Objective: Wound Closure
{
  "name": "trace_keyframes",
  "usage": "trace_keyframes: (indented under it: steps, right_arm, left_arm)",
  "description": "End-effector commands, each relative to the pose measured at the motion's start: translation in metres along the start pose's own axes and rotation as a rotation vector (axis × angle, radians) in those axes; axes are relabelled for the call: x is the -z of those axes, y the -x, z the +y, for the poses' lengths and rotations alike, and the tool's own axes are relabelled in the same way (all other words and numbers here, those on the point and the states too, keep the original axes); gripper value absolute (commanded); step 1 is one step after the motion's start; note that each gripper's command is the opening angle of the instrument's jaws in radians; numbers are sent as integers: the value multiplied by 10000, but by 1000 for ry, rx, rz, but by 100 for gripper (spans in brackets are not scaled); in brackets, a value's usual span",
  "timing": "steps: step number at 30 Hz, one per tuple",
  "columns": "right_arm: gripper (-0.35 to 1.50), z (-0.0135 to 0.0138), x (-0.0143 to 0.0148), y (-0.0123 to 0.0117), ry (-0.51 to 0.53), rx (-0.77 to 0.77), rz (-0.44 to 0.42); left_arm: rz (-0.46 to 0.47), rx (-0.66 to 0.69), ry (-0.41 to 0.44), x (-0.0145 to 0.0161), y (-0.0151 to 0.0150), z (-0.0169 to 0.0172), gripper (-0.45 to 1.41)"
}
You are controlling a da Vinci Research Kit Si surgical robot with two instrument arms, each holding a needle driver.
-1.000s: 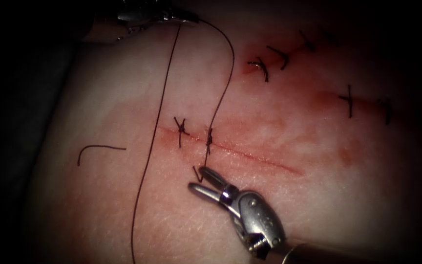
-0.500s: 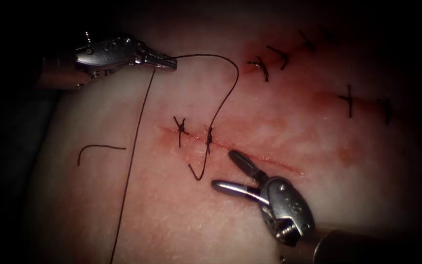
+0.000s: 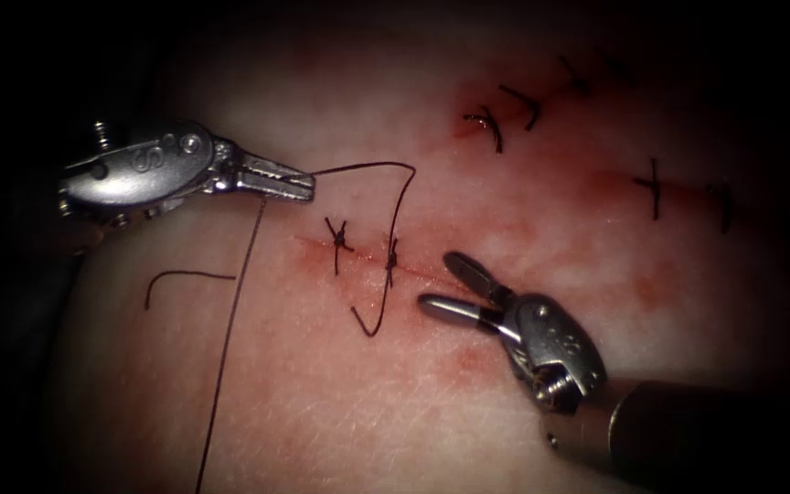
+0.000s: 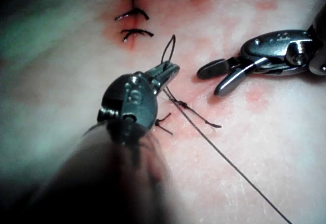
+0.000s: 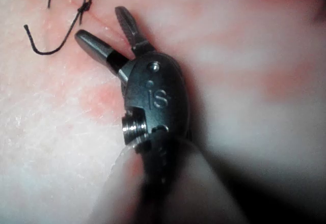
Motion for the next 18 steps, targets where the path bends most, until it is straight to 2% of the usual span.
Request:
trace_keyframes:
  steps: [1, 3, 6, 8, 18]
  right_arm:
    - [61, -2, -12, 7, 5, 9, -4]
    - [76, -2, -18, 7, 4, 23, -17]
    - [83, -4, -28, 6, -8, 50, -33]
    - [94, -6, -34, 6, -9, 62, -39]
    - [103, -18, -54, 4, -27, 100, -38]
  left_arm:
    - [6, -5, -5, -6, -1, 1, -45]
    - [8, -17, -6, -5, -6, 6, -45]
    - [16, -29, -14, -3, -15, 14, -45]
    - [19, -41, -18, -1, -21, 20, -45]
    - [22, -70, -24, 4, -43, 38, -45]
